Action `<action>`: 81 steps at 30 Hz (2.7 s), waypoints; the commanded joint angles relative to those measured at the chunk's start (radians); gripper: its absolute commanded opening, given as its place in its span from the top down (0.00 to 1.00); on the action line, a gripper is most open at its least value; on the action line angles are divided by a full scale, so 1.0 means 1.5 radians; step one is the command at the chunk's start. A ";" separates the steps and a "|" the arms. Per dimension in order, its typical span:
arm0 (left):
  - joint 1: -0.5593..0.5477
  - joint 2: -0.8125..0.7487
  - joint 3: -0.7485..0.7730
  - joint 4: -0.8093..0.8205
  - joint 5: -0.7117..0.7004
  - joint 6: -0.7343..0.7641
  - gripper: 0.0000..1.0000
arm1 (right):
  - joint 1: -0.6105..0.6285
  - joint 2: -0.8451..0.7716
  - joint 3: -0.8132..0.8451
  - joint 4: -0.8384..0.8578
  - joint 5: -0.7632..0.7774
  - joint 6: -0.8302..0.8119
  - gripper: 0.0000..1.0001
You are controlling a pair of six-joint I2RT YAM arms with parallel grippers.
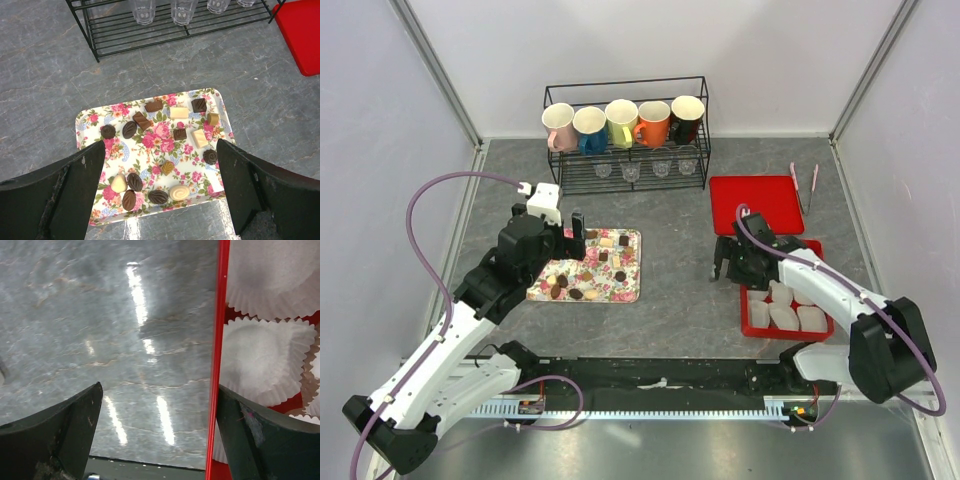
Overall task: Pack the chocolate
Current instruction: Move the packing box to the center of the board, then pick up the clamp from the center of the board.
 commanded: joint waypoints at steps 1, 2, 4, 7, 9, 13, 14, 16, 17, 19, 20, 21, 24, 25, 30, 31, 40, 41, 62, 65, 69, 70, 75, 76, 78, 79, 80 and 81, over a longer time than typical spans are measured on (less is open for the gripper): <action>0.001 -0.002 -0.004 0.030 -0.004 0.019 0.01 | 0.053 0.008 0.021 0.055 0.010 0.079 0.02; 0.001 -0.003 -0.004 0.030 -0.006 0.019 0.01 | 0.062 0.017 0.026 0.060 0.010 0.089 0.02; 0.001 -0.001 -0.006 0.029 -0.008 0.019 0.01 | 0.096 0.044 0.045 0.077 0.012 0.105 0.02; 0.001 0.000 -0.007 0.030 -0.014 0.019 0.01 | 0.146 0.077 0.077 0.098 0.029 0.133 0.02; 0.001 0.001 -0.007 0.031 -0.015 0.019 0.01 | 0.184 0.103 0.108 0.100 0.042 0.148 0.02; 0.001 0.001 -0.007 0.030 -0.015 0.019 0.01 | 0.239 0.148 0.159 0.104 0.052 0.152 0.02; 0.001 0.002 -0.008 0.031 -0.015 0.019 0.01 | 0.257 0.162 0.175 0.104 0.052 0.151 0.02; 0.001 0.001 -0.008 0.031 -0.016 0.020 0.01 | 0.272 0.175 0.189 0.100 0.049 0.139 0.02; 0.001 0.000 -0.009 0.030 -0.016 0.021 0.01 | 0.278 0.183 0.203 0.095 0.048 0.133 0.02; 0.001 0.000 -0.009 0.030 -0.016 0.020 0.01 | 0.279 0.183 0.217 0.063 0.059 0.112 0.02; 0.001 -0.001 -0.009 0.030 -0.016 0.020 0.01 | 0.279 0.174 0.237 0.050 0.068 0.101 0.02; 0.001 -0.002 -0.009 0.029 -0.016 0.019 0.01 | 0.279 0.168 0.249 0.017 0.079 0.090 0.02; 0.001 -0.005 -0.008 0.030 -0.014 0.019 0.01 | 0.271 0.145 0.314 -0.052 0.152 0.024 0.02; 0.001 -0.006 -0.008 0.030 -0.012 0.019 0.01 | 0.264 0.139 0.330 -0.065 0.185 0.010 0.02; 0.001 -0.015 -0.011 0.031 -0.002 0.013 0.01 | 0.109 0.113 0.375 -0.067 0.219 -0.065 0.02; 0.001 -0.017 -0.012 0.030 0.005 0.012 0.01 | 0.084 0.116 0.378 -0.059 0.229 -0.072 0.02; 0.001 -0.030 -0.015 0.031 0.010 0.007 0.01 | -0.159 0.226 0.433 0.057 0.229 -0.084 0.06; 0.001 -0.031 -0.016 0.031 0.009 0.007 0.01 | -0.196 0.241 0.440 0.065 0.225 -0.082 0.09; 0.023 -0.015 -0.020 0.035 0.007 0.010 0.01 | -0.446 0.570 0.606 0.132 0.092 -0.210 0.56; 0.026 -0.011 -0.020 0.035 0.010 0.009 0.01 | -0.452 0.592 0.611 0.132 0.075 -0.223 0.59; 0.030 -0.009 -0.020 0.036 0.015 0.009 0.01 | -0.451 0.616 0.611 0.132 0.054 -0.235 0.62; 0.030 -0.008 -0.020 0.035 0.017 0.009 0.01 | -0.452 0.619 0.610 0.132 0.055 -0.237 0.63; 0.032 -0.005 -0.021 0.036 0.020 0.009 0.01 | -0.459 0.634 0.605 0.132 0.058 -0.232 0.72; 0.032 -0.006 -0.021 0.037 0.020 0.009 0.01 | -0.463 0.634 0.605 0.132 0.053 -0.231 0.76; 0.032 -0.005 -0.022 0.038 0.022 0.009 0.01 | -0.466 0.627 0.601 0.136 0.048 -0.238 0.80; 0.033 -0.006 -0.022 0.037 0.022 0.009 0.01 | -0.468 0.624 0.600 0.136 0.056 -0.240 0.85; 0.034 -0.005 -0.022 0.037 0.023 0.009 0.01 | -0.467 0.619 0.598 0.137 0.059 -0.242 0.86; 0.034 -0.006 -0.022 0.037 0.024 0.008 0.01 | -0.468 0.606 0.593 0.139 0.061 -0.244 0.87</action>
